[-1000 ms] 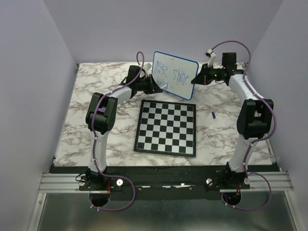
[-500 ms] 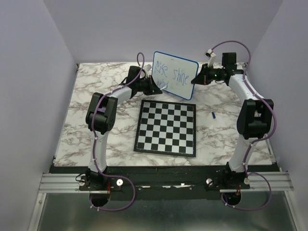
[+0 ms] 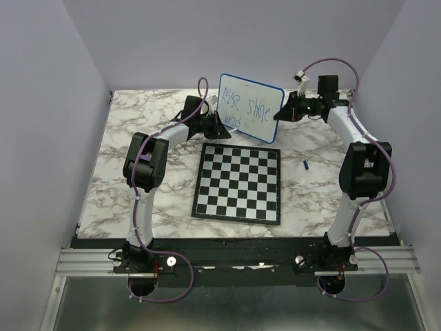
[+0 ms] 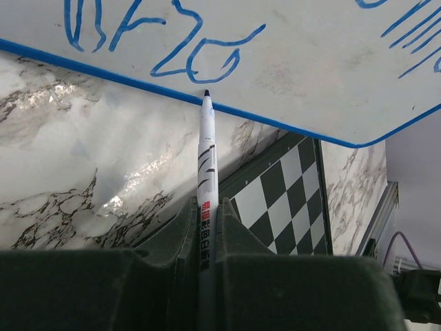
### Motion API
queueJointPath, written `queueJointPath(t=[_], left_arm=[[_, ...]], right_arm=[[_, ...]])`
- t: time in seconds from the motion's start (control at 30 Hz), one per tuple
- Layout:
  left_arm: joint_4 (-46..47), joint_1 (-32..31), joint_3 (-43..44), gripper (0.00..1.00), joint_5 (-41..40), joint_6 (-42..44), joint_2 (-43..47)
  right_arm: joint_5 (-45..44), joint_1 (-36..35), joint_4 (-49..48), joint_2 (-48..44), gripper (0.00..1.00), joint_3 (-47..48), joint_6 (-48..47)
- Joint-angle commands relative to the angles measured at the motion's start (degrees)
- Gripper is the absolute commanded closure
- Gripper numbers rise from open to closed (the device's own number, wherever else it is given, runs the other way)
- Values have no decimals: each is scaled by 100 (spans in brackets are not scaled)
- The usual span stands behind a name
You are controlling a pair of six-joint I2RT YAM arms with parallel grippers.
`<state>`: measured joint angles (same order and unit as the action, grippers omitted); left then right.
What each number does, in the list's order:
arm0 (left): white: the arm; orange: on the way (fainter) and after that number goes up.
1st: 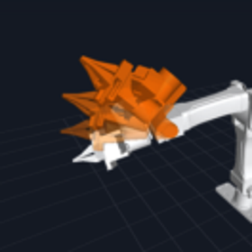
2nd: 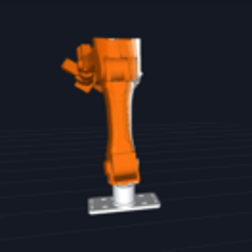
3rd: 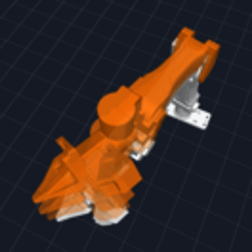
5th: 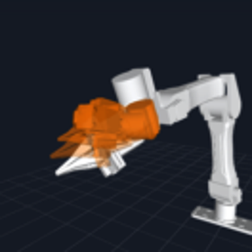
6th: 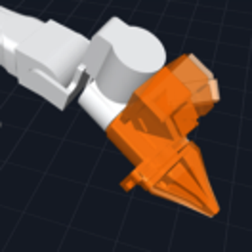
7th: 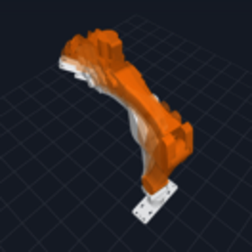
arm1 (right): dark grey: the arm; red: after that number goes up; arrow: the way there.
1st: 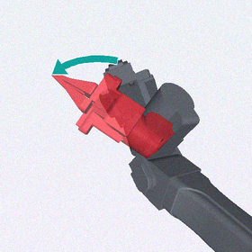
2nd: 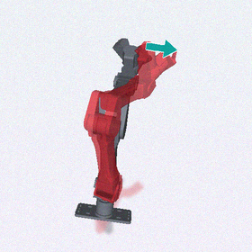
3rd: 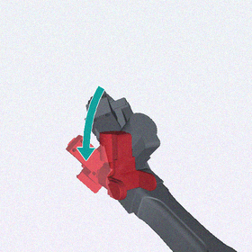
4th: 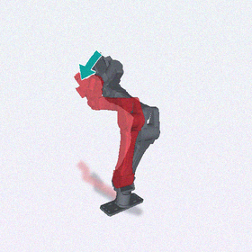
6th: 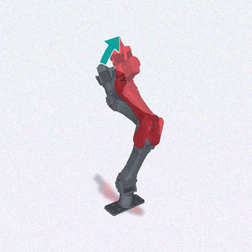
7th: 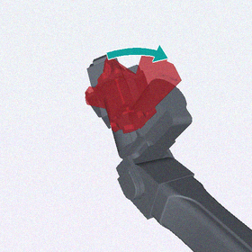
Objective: Write a sentence on the whiteboard
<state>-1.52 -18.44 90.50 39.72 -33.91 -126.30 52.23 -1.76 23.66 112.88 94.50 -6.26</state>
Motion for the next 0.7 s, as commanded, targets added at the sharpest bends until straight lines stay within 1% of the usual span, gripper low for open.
queueJointPath(t=[0.0,0.33,0.43,0.53,0.57,0.67], left_arm=[[-323,15,152,100,97,209,-132],[-261,86,170,100,-79,157,-132],[-112,112,126,100,8,104,-106],[125,112,3,100,149,16,17],[421,112,-136,100,271,-71,61],[792,103,-330,100,439,-177,246]], right_arm=[[262,-26,16,76,100,-37,-42],[270,-17,16,68,100,-37,-42],[262,-26,16,68,100,-37,-51],[262,-17,16,68,100,-37,-51],[262,-26,16,76,100,-37,-51],[262,-17,16,85,100,-37,-59]])
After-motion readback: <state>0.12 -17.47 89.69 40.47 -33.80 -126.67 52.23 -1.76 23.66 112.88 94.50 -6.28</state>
